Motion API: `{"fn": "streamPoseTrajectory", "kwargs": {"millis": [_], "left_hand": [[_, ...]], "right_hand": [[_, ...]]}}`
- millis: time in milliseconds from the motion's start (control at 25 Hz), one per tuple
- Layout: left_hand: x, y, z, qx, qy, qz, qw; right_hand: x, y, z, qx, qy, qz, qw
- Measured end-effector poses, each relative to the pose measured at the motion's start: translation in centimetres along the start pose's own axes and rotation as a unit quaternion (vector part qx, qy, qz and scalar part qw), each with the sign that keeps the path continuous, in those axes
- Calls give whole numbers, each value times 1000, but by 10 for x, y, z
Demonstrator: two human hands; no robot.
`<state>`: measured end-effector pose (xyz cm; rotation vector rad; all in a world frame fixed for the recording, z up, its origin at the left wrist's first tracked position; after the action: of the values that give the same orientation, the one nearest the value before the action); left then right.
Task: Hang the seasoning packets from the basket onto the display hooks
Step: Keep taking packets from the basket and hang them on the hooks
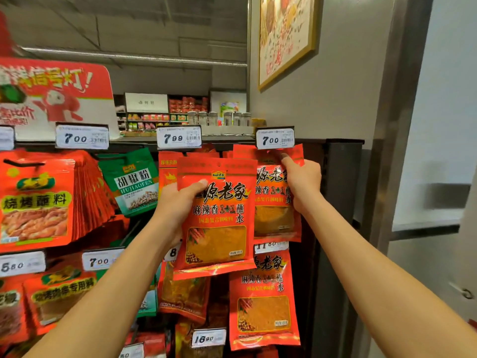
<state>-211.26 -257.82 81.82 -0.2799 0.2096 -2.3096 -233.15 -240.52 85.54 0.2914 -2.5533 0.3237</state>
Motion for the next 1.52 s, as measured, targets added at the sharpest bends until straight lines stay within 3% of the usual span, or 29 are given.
{"fn": "streamPoseTrajectory", "kwargs": {"millis": [360, 520, 800, 960, 1120, 1240, 1400, 1520], "left_hand": [[9, -8, -9, 17, -5, -19, 1000], [13, -12, -9, 25, -5, -25, 999], [21, -19, 0, 33, -4, -16, 999], [24, -18, 2, 34, -13, -22, 999], [28, -38, -7, 46, -6, -34, 998], [33, -64, -15, 53, 1, -41, 998], [39, -100, -15, 38, 24, -44, 998], [45, -113, -8, 38, 37, -41, 998]], "right_hand": [[12, -1, 9, -56, 17, 20, 998], [25, -12, 25, -72, -17, 35, 997], [56, -46, 52, -99, -68, -19, 993], [54, -46, 63, -37, -100, -45, 993], [33, -14, 47, -82, -23, -4, 996], [2, 17, 36, -6, 35, 18, 999], [-17, 21, 22, 59, 18, -78, 995], [-7, 22, 14, 35, 5, -49, 998]]}}
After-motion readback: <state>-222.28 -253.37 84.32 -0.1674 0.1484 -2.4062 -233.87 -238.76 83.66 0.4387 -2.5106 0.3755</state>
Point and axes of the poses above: each hand's wrist, its own x-axis towards the middle knuckle, its own y-axis out of the back of the hand, z = x × y, the point moved 5 cm from there along x, towards the middle knuckle, and after that the axes turned 11 degrees about y, right-handed, at the moved point
